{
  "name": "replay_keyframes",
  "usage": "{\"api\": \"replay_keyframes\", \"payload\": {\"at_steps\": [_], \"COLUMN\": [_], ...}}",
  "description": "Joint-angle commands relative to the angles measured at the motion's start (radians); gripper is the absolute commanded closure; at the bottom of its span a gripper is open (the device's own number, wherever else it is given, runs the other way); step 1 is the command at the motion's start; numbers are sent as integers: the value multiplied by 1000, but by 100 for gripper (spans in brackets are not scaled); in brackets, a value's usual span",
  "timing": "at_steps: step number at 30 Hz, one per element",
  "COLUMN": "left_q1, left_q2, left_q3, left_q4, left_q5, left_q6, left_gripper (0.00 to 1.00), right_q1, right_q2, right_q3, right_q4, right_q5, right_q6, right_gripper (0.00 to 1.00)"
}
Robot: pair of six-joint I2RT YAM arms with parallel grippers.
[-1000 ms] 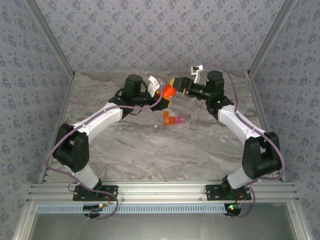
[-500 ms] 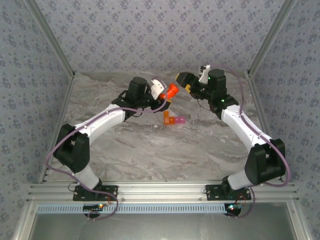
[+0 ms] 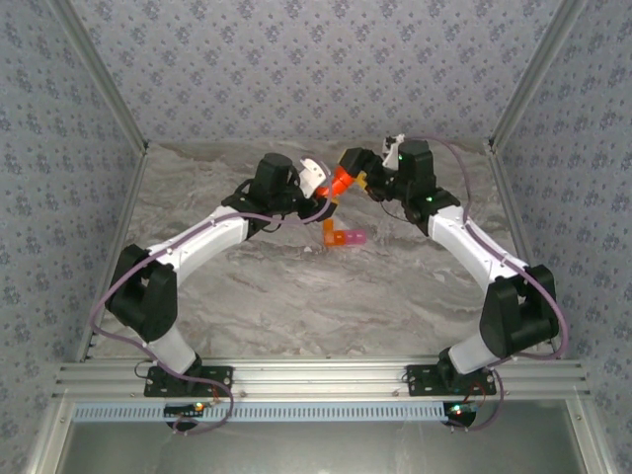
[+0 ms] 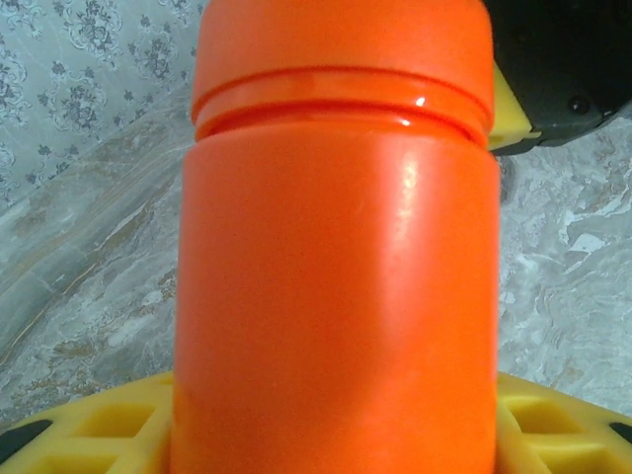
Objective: Sort the pills into containers
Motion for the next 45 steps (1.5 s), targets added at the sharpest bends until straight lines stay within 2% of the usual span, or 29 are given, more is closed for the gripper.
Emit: {"api": "replay_keyframes", "payload": {"at_steps": [1,4,13,17,22,25,28,31,37,42,45], "left_q1": [-6,-7,-6,12,46,72,91,95,99,103,104], "left_q2": [-12,-12,-12,-12,-30,-42,-31,-26,-15,-7,-2], "left_q3": [28,28,22,25,19,13,23,23,29,37,46], "left_q4": [13,13,34,49,74,108,130,120,81,74,56], "left_q5": [1,3,9,69,211,344,478,496,519,540,536], "left_q6": [11,12,-6,-46,-121,-191,-267,-268,-251,-248,-242], "left_gripper": [100,100,100,100,100,100,100,100,100,100,100], "right_q1": [12,20,23,2,-54,-81,-106,-117,-126,-127,-130], "right_q2": [12,14,9,-1,-12,-21,-4,24,13,-25,-55], "right_q3": [17,14,-23,-47,-81,-92,-93,-80,-60,-19,-15], "right_q4": [14,19,35,100,279,388,489,554,491,308,206], "right_q5": [2,2,-20,-54,-182,-272,-354,-407,-445,-450,-401], "right_q6": [13,9,-7,-40,-99,-145,-103,-47,-105,-258,-324], "right_gripper": [16,20,48,55,56,56,56,56,57,58,59]}}
